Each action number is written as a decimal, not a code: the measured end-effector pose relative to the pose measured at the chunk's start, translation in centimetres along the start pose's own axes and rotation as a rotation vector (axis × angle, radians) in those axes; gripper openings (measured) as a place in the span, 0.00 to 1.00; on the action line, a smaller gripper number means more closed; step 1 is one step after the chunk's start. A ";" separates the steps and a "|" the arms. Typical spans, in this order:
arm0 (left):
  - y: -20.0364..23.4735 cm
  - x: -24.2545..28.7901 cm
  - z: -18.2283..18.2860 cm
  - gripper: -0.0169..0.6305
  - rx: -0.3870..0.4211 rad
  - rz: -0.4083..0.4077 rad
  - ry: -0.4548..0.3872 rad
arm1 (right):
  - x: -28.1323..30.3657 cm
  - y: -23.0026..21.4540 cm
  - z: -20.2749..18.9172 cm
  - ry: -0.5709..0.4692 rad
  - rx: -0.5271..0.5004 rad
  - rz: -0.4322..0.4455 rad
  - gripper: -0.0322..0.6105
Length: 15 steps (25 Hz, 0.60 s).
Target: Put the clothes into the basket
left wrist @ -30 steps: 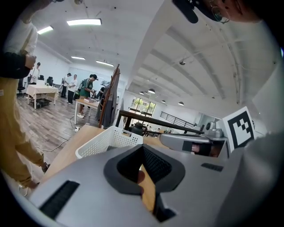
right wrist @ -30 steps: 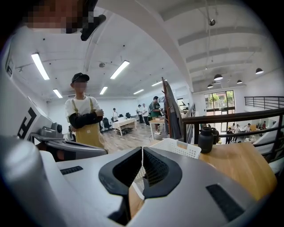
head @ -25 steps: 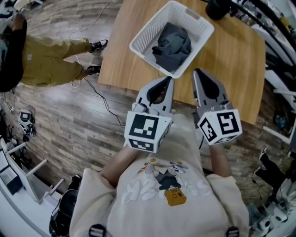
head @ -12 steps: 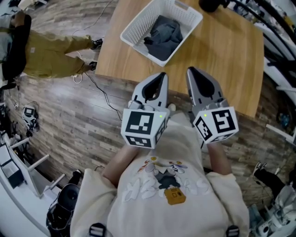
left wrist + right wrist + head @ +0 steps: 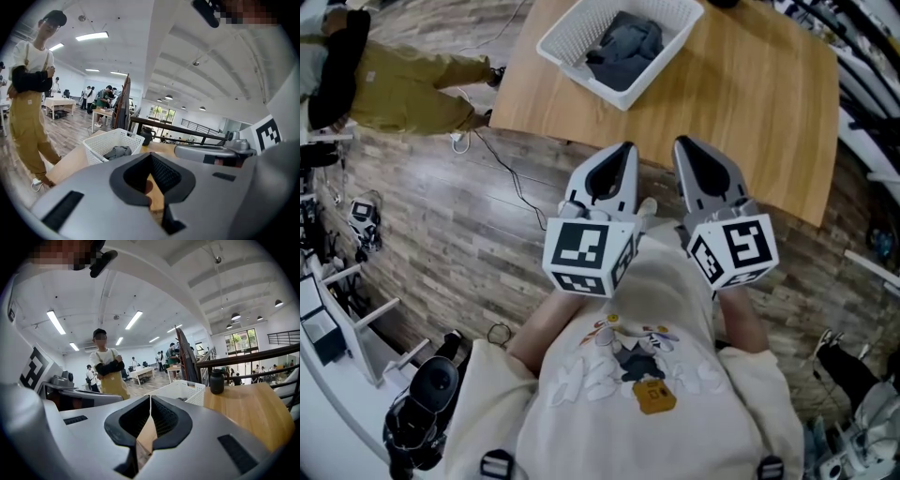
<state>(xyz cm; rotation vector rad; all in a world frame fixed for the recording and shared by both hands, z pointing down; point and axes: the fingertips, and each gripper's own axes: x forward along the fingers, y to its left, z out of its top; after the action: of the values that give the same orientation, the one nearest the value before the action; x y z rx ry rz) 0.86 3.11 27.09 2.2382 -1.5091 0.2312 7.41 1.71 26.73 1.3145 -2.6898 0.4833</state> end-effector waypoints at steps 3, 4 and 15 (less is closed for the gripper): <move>-0.6 -0.8 -0.4 0.03 -0.002 0.010 -0.001 | -0.9 0.8 -0.5 0.004 -0.011 0.016 0.09; -0.8 -1.0 -0.4 0.03 -0.002 0.011 -0.003 | -1.1 1.1 -0.4 0.003 -0.016 0.021 0.09; -0.5 -1.3 -0.9 0.03 -0.002 0.055 -0.034 | -0.6 1.8 -1.3 0.021 -0.039 0.055 0.09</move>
<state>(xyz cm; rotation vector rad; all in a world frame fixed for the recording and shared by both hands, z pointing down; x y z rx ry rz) 0.88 4.69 27.28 2.2121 -1.5892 0.2095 6.32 3.60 27.42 1.2213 -2.7099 0.4457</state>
